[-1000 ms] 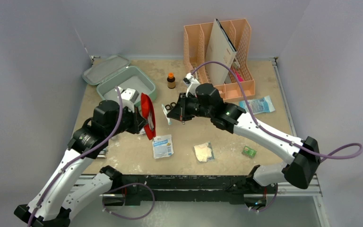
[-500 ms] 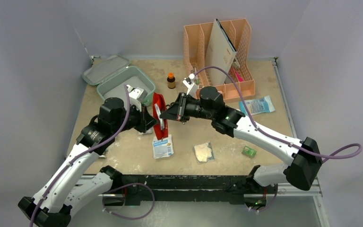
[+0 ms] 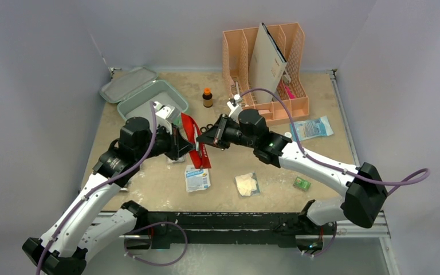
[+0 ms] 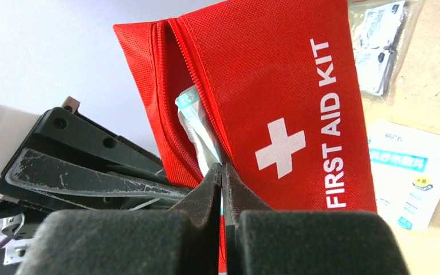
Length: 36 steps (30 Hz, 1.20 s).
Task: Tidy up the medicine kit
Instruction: Place the medical item at the medicine pouch.
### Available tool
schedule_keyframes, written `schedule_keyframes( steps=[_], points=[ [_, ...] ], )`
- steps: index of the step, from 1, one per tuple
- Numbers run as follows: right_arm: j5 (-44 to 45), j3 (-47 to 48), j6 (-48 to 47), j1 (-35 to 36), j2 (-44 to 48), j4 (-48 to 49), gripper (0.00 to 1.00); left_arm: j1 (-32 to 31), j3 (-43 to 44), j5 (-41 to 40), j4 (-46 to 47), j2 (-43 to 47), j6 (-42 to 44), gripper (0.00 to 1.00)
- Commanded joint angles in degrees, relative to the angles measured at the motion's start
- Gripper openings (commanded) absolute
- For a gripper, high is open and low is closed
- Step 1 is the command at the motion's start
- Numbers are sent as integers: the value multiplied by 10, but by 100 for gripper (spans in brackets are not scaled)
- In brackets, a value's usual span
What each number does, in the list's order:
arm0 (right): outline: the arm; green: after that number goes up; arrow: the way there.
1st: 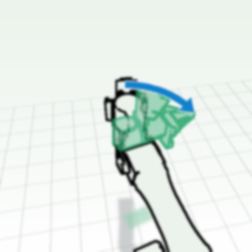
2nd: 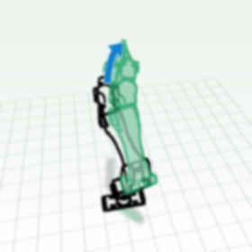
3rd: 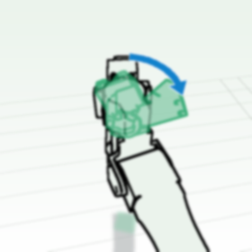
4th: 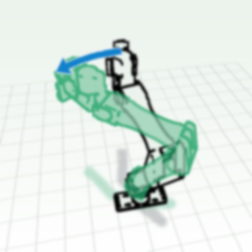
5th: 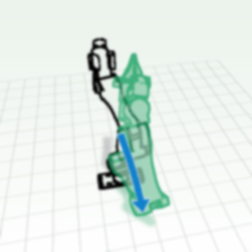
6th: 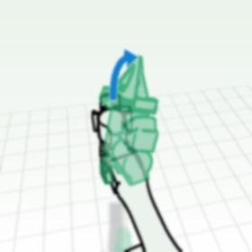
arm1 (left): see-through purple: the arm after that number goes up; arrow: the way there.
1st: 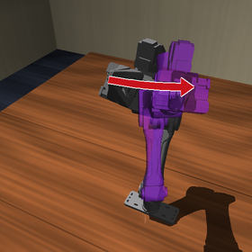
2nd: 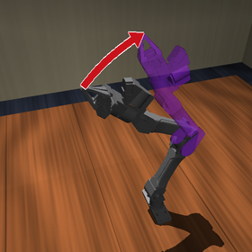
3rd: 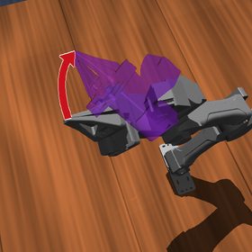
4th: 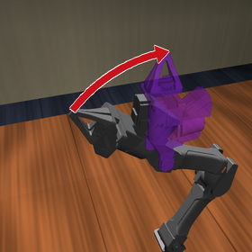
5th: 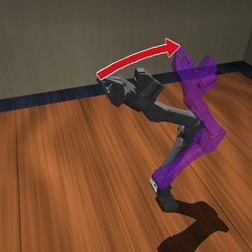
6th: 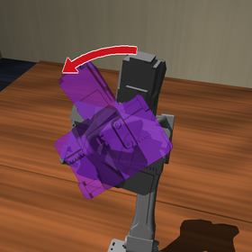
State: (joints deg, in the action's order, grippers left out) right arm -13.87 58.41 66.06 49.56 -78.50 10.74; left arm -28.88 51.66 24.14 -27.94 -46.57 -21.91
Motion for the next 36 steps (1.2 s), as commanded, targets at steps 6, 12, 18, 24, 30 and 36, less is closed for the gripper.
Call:
schedule_keyframes(
  steps=[6,12,18,24,30,36],
  points=[
    [69,41,-44,-1,-9,-52,0,3,19,34,33,-9,13,0],
    [92,84,-103,-2,-25,-102,0,3,18,46,44,-19,15,0],
    [76,134,-165,0,-33,-208,9,3,37,50,39,-39,11,0],
    [48,154,-192,0,30,-289,29,3,35,-12,8,-45,5,0],
    [25,148,-236,-1,91,-337,37,3,35,-13,0,-38,1,0],
    [49,124,-330,-1,137,-332,39,3,24,22,9,-34,-12,0]
  ],
)
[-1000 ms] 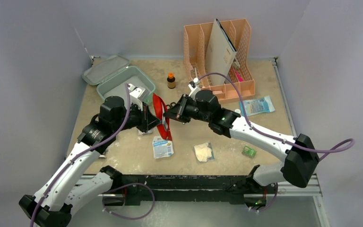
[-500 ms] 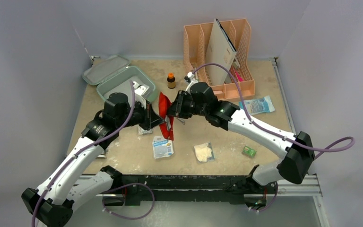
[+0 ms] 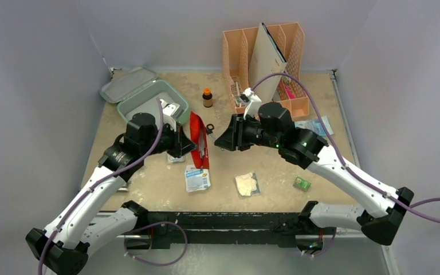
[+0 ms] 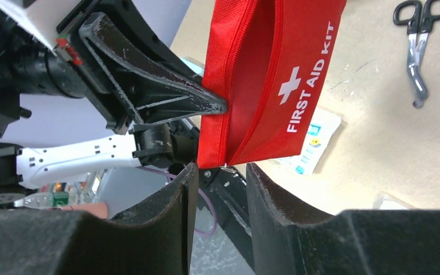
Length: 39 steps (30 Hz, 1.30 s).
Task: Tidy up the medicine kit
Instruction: Place the medical item at the medicine pouch, then adjust the medicine pouch.
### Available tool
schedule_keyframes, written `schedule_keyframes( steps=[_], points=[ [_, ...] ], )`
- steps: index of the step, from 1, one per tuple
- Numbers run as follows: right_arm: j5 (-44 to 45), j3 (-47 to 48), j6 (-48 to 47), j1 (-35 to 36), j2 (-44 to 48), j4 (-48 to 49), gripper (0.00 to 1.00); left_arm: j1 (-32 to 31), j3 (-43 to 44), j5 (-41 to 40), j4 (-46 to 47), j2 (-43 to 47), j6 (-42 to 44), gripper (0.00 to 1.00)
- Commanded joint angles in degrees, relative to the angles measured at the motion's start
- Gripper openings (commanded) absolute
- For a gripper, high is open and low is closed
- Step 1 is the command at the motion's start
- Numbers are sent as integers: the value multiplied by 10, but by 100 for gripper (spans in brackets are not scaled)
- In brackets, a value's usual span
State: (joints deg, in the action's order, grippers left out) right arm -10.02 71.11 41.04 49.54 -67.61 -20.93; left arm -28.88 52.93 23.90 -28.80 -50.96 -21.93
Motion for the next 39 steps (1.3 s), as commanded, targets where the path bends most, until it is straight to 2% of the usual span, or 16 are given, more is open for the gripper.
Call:
schedule_keyframes(
  steps=[1,3,6,8,11,13,14,18,20,23,26,29,34,36,39],
  points=[
    [11,-6,-94,-1,38,-13,40,3,14,35,12,9,-10,0],
    [13,-19,-136,-1,57,-1,42,3,20,68,4,4,-3,0],
    [78,-26,-184,-1,72,-9,45,3,29,137,-4,-10,16,0],
    [94,-21,-211,-1,75,-9,51,4,39,182,-17,-28,33,0],
    [83,7,-223,-1,62,-22,62,3,56,252,-29,-50,54,0],
    [47,33,-269,0,42,-40,81,3,65,288,-31,-56,62,0],
    [20,39,-285,0,34,-49,86,3,68,301,-33,-57,69,0],
    [-41,28,-296,-1,32,-38,90,3,81,354,-62,-69,109,0],
    [-35,24,-287,-1,33,-18,93,3,81,369,-76,-73,128,0],
    [-39,61,-274,-1,0,-39,94,2,70,395,-76,-74,138,0],
    [-49,85,-237,-1,-33,-35,91,1,59,414,-54,-71,127,0],
    [-24,89,-204,-2,-48,-8,87,1,57,422,-52,-66,128,0],
    [2,96,-196,-2,-82,-3,73,1,39,430,-18,-54,111,0],
    [-10,90,-192,-2,-85,1,62,1,36,428,-11,-56,107,0],
    [1,72,-185,-2,-78,10,39,1,34,421,-15,-58,107,0]
  ],
)
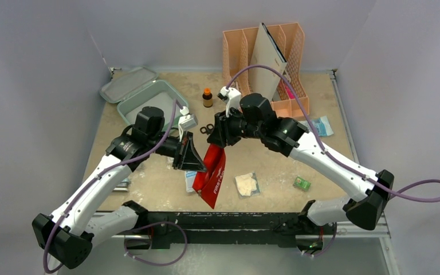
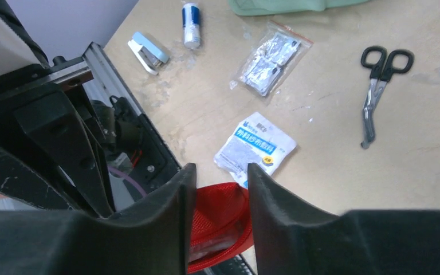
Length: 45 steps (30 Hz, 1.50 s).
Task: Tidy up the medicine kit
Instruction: Adjust the medicine pouch.
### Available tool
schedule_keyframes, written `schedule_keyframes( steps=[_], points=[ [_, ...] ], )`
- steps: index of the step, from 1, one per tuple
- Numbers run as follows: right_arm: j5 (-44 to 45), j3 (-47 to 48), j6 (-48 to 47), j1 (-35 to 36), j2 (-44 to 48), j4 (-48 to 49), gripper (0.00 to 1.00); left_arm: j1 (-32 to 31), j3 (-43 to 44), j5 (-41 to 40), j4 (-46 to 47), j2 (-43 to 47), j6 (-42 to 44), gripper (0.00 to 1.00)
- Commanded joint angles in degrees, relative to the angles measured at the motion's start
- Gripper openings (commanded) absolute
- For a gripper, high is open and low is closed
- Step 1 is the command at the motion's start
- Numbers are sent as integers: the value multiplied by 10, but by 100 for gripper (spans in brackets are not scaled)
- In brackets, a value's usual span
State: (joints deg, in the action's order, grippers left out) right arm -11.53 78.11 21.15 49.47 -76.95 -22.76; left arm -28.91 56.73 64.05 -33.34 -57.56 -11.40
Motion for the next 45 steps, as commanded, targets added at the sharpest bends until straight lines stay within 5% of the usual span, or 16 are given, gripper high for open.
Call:
schedule_keyframes(
  steps=[1,5,10,14,23,45],
  points=[
    [30,-1,15,-1,20,28,26,1,-5,12,30,8,2,0],
    [72,4,18,-1,24,26,0,1,-4,6,61,9,-27,0],
    [112,30,35,-14,19,14,0,2,7,-62,71,28,-51,3],
    [141,65,68,-35,15,-10,0,2,15,-109,87,49,-88,29],
    [182,85,147,-93,53,-31,0,2,14,-264,96,107,-116,48],
    [219,79,437,-112,127,89,0,0,-169,-205,471,126,-66,60]
  ],
)
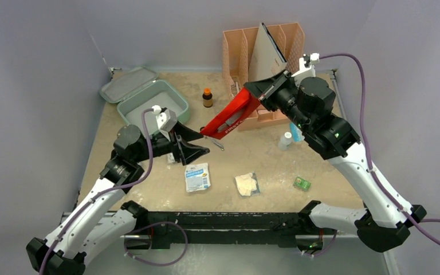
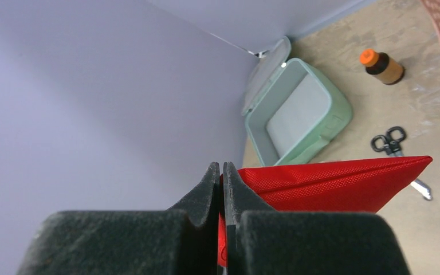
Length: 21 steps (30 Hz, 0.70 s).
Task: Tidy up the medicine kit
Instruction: Adjust the medicine pouch.
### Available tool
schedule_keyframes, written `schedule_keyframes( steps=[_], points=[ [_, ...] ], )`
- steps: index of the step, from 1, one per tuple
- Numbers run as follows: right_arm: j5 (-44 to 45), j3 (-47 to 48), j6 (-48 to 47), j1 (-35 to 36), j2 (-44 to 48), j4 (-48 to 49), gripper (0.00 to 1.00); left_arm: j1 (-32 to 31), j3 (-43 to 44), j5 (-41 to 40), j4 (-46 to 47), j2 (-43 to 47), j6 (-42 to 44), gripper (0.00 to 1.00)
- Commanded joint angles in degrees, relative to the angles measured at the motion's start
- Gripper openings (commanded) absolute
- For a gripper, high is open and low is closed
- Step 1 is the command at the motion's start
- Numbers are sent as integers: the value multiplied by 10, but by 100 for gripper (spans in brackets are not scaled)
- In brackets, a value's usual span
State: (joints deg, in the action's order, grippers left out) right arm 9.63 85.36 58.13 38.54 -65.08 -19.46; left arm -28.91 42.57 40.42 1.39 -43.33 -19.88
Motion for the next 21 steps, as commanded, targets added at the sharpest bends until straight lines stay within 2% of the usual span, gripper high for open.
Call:
schedule_keyframes(
  steps=[1,7,11,13,16,18,21],
  points=[
    [8,7,75,-2,9,62,0,0,-33,32,142,-22,19,60],
    [11,14,102,-2,15,78,0,-1,-74,-27,261,-38,42,62],
    [11,10,113,-2,21,86,0,-1,-83,-53,307,-50,70,62],
    [10,4,117,-2,23,92,0,-1,-91,-46,340,-59,73,62],
    [11,1,115,-2,22,90,0,-1,-96,7,383,-63,74,62],
    [16,1,107,-2,24,83,0,-1,-90,40,352,-47,86,62],
    [26,-4,95,-2,31,81,0,-1,-72,26,240,-7,109,62]
  ],
)
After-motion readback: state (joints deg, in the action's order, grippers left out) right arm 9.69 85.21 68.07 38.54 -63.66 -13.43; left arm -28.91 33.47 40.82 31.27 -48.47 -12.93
